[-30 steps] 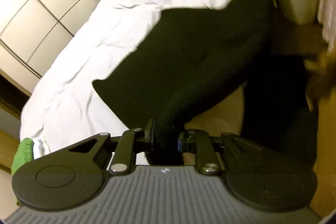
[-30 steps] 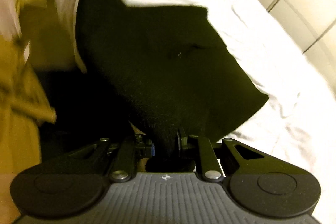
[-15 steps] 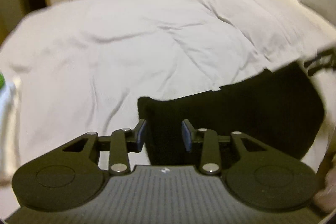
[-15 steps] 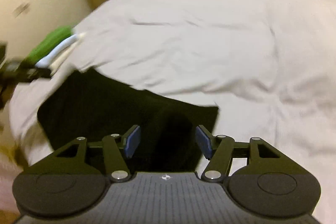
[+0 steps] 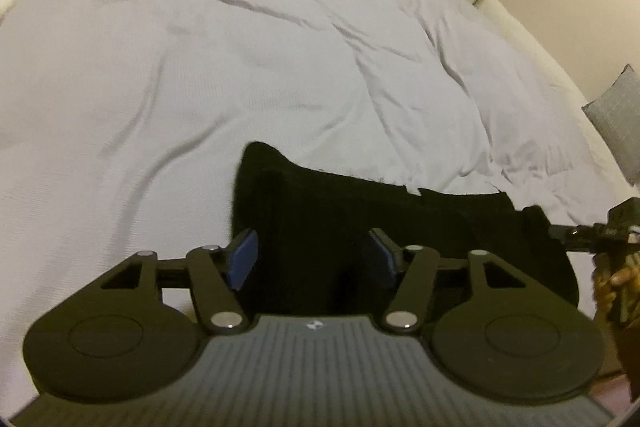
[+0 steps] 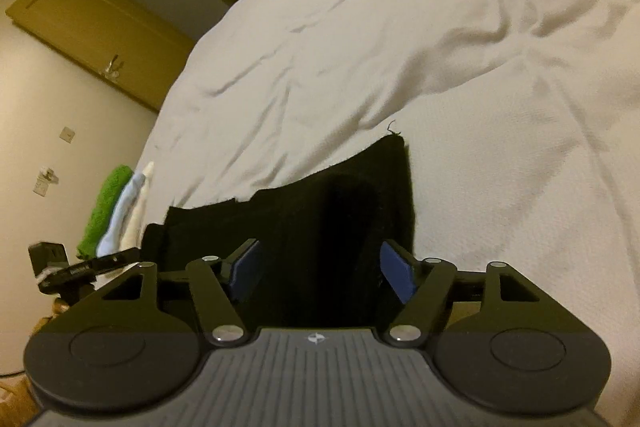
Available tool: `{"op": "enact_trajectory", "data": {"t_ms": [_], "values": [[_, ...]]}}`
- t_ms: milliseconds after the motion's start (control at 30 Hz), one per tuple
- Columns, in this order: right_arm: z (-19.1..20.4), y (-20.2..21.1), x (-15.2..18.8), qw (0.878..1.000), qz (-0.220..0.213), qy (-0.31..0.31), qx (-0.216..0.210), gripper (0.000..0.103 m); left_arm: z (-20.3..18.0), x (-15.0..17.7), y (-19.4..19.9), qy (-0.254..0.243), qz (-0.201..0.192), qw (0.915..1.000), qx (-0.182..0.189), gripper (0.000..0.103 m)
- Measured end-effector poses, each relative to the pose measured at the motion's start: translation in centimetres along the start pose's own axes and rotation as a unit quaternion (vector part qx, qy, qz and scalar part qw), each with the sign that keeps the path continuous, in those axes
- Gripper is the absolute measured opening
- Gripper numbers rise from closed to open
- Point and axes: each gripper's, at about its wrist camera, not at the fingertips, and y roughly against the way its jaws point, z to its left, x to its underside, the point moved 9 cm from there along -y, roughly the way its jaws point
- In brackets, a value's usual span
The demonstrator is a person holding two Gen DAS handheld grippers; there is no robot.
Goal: Fold clothes
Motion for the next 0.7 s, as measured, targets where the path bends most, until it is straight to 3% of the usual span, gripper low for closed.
{"op": "enact_trajectory", "data": {"t_ms": [33, 67, 200, 600, 700], "values": [[0.3, 0.3, 0.5, 1.0, -0.004, 0.02, 0.017, 0.016, -0.1, 0.1, -0.2, -0.014, -0.007, 0.9998, -0.009, 0.022], [0.6, 0.7, 0.9, 0.999, -0.008, 0.04, 0.033, 0.016, -0.3, 0.1, -0.2, -0.026, -0.013, 0.9995, -0.016, 0.007], [2.2, 2.8, 0.5, 0.994, -0.052, 0.084, 0.038, 0.007, -0.3, -0.7, 1.0, -0.038, -0.051, 0.9979, -0.014, 0.006], [2.1, 3.5, -3.1, 0.985, -0.144, 0.089, 0.029, 0.007, -0.1, -4.5, 1.7, -0.03, -0.148, 0.9886, -0.002, 0.006], [0.4, 2.7, -3.2, 0.984, -0.152, 0.076, 0.046, 0.007, 0.7, -4.7, 1.2, -0.025, -0.162, 0.9865, -0.008, 0.006]]}}
